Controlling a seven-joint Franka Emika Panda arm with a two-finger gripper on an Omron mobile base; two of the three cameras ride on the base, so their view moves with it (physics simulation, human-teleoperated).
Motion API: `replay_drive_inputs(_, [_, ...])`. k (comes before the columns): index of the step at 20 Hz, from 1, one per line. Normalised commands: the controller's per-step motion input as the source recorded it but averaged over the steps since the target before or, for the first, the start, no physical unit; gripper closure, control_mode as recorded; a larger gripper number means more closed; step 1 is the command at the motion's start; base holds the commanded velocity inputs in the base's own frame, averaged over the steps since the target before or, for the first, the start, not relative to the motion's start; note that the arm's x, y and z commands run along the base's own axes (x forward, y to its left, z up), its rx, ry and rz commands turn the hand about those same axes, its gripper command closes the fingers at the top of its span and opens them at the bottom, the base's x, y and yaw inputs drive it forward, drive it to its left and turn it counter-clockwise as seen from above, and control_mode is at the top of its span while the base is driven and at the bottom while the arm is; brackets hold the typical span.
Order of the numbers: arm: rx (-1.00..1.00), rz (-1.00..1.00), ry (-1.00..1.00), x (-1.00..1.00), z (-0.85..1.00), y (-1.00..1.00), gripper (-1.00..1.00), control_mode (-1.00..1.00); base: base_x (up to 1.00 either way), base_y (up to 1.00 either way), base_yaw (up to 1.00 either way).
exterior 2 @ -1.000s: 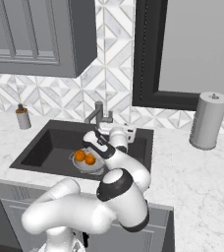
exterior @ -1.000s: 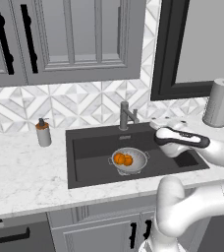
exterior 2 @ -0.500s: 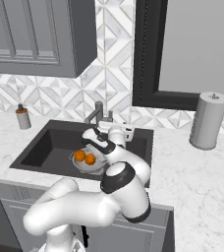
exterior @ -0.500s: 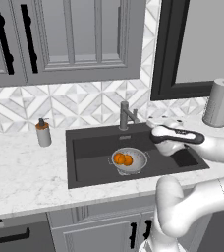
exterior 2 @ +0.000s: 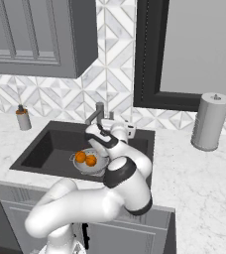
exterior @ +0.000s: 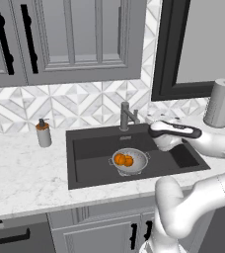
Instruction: Put the colander in the sink, put the orange, orange in the colander, and turn on the sink faucet and pour water over the colander.
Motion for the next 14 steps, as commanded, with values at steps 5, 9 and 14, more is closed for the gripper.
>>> replay_drive_inputs(5, [0.0,0.0,0.03,0.24,-0.09,0.0,-1.0,-1.0,0.0,0.0,0.0])
replay_drive_inputs(9, [0.0,0.0,0.04,0.18,-0.12,0.0,-1.0,-1.0,0.0,0.0,0.0])
replay_drive_inputs(14, [0.0,0.0,0.01,0.12,-0.21,0.02,-1.0,-1.0,0.0,0.0,0.0])
